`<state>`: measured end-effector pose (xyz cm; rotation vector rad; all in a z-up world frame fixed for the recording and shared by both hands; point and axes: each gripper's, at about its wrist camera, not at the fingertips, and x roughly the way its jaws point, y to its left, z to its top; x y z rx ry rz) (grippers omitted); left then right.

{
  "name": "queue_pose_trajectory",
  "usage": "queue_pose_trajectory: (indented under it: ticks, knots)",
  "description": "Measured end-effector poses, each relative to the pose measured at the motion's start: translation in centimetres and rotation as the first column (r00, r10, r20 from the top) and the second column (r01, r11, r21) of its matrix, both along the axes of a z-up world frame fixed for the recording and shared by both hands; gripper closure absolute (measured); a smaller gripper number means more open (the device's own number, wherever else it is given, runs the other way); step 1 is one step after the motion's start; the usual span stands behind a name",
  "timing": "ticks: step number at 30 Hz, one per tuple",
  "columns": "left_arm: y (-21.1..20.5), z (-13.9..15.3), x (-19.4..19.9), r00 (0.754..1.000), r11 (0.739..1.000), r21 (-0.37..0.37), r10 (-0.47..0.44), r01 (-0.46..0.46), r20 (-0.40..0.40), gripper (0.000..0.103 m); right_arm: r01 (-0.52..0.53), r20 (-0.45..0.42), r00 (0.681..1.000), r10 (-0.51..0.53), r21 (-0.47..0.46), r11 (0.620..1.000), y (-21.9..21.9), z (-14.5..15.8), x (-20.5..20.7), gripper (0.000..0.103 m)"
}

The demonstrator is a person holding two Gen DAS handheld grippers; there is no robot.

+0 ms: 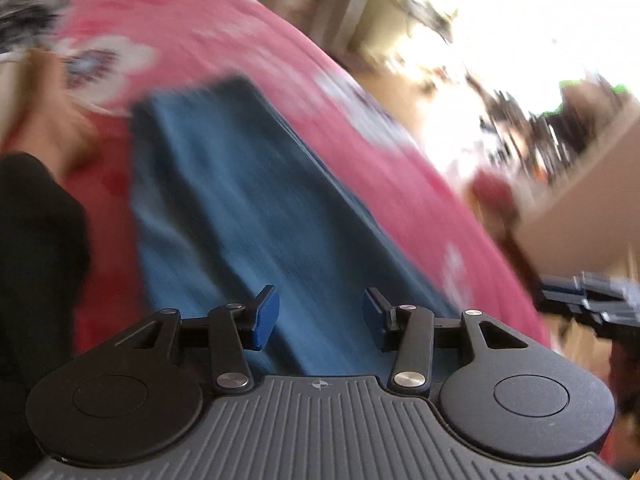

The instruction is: Fold clothes

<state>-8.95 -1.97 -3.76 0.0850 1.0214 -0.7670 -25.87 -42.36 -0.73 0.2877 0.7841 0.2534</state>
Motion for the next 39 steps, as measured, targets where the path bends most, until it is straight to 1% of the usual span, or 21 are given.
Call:
queue_pose_trajectory:
  ticks: [1, 2, 3, 6, 8, 10, 11, 12, 13, 15, 18, 21, 24, 26, 29, 30, 31, 33, 34, 37, 39]
  knots:
    - [-0.6, -0.4, -1.7, 0.999, 0.999, 0.02, -0.047, 0.048, -0.005, 0.057, -0.012, -0.001, 1.0, 0.011, -0.029, 1.0, 0.8, -0.5, -1.3, 0.066]
    - [-1.0, -1.0, -3.0, 0.997, 0.997, 0.032, -0.076, 0.076, -0.012, 0.058, -0.032, 0.004, 0.999, 0.032, -0.046, 0.998, 1.8, -0.9, -2.4, 0.078]
    - [-1.3, -1.6, -4.2, 0.995, 0.994, 0.04, -0.097, 0.098, -0.019, 0.058, -0.057, 0.012, 0.998, 0.058, -0.055, 0.997, 2.7, -1.1, -3.1, 0.082]
    - [-2.0, -3.5, -6.5, 0.99, 0.987, 0.083, -0.133, 0.136, -0.042, 0.058, -0.16, 0.032, 0.986, 0.163, -0.081, 0.984, 5.1, -2.1, -3.4, 0.09]
    - [-2.2, -4.9, -7.7, 0.992, 0.983, 0.128, -0.125, 0.129, -0.036, 0.06, -0.225, 0.027, 0.973, 0.228, -0.094, 0.97, 6.3, -3.0, -2.8, 0.093]
    - [-2.2, -5.8, -8.6, 0.992, 0.982, 0.143, -0.126, 0.125, -0.004, 0.06, -0.267, -0.008, 0.963, 0.27, -0.18, 0.947, 7.5, -4.7, -2.4, 0.095]
    - [-2.4, -5.9, -9.1, 0.99, 0.978, 0.157, -0.139, 0.134, 0.021, 0.06, -0.284, -0.048, 0.958, 0.282, -0.251, 0.925, 7.8, -6.3, -2.0, 0.103]
    - [-2.5, -6.1, -9.6, 0.987, 0.974, 0.175, -0.152, 0.141, 0.047, 0.06, -0.304, -0.067, 0.952, 0.298, -0.294, 0.906, 7.9, -7.5, -2.0, 0.103]
    - [-2.6, -6.1, -10.2, 0.985, 0.971, 0.189, -0.163, 0.148, 0.065, 0.059, -0.316, -0.057, 0.948, 0.313, -0.298, 0.901, 7.8, -8.0, -2.1, 0.103]
    - [-2.8, -6.1, -11.0, 0.98, 0.966, 0.208, -0.178, 0.155, 0.095, 0.059, -0.311, -0.04, 0.949, 0.312, -0.282, 0.908, 7.7, -7.1, -2.2, 0.103]
    - [-2.7, -6.0, -11.3, 0.981, 0.971, 0.196, -0.161, 0.139, 0.104, 0.058, -0.298, -0.014, 0.952, 0.306, -0.272, 0.915, 7.7, -5.2, -2.3, 0.103]
    - [-2.8, -5.9, -11.5, 0.984, 0.976, 0.177, -0.147, 0.128, 0.097, 0.057, -0.272, -0.016, 0.96, 0.28, -0.297, 0.915, 7.7, -6.0, -1.5, 0.103]
    - [-2.3, -5.9, -11.8, 0.986, 0.979, 0.161, -0.139, 0.123, 0.092, 0.056, -0.256, -0.028, 0.966, 0.258, -0.265, 0.93, 7.2, -7.5, -1.0, 0.103]
    - [-1.9, -5.9, -11.8, 0.987, 0.982, 0.146, -0.135, 0.121, 0.088, 0.055, -0.231, -0.048, 0.973, 0.227, -0.243, 0.942, 7.4, -6.2, -0.4, 0.103]
    - [-1.8, -6.0, -12.0, 0.988, 0.985, 0.128, -0.131, 0.119, 0.088, 0.053, -0.203, 0.039, 0.975, 0.219, -0.24, 0.949, 8.1, -3.9, -0.2, 0.103]
    - [-1.8, -6.0, -12.0, 0.988, 0.986, 0.121, -0.129, 0.118, 0.088, 0.052, -0.194, 0.051, 0.976, 0.213, -0.247, 0.949, 8.2, -4.0, 0.2, 0.103]
    - [-1.8, -6.0, -12.1, 0.987, 0.986, 0.118, -0.132, 0.121, 0.089, 0.052, -0.179, 0.038, 0.98, 0.196, -0.267, 0.947, 8.3, -4.7, 1.0, 0.103]
    - [-1.8, -6.0, -12.2, 0.986, 0.985, 0.115, -0.137, 0.126, 0.091, 0.051, -0.174, -0.017, 0.984, 0.177, -0.319, 0.932, 8.0, -7.7, 2.1, 0.096]
    - [-1.8, -6.0, -12.3, 0.986, 0.985, 0.113, -0.137, 0.127, 0.09, 0.051, -0.16, -0.006, 0.986, 0.165, -0.298, 0.941, 7.6, -8.3, 2.1, 0.091]
    - [-1.6, -6.0, -12.3, 0.986, 0.985, 0.108, -0.141, 0.131, 0.089, 0.049, -0.096, -0.026, 0.995, 0.093, -0.253, 0.963, 6.9, -6.5, 2.5, 0.089]
    - [-1.5, -6.0, -12.3, 0.985, 0.985, 0.106, -0.144, 0.135, 0.09, 0.047, -0.072, 0.025, 0.996, 0.081, -0.254, 0.965, 6.9, -4.8, 2.1, 0.089]
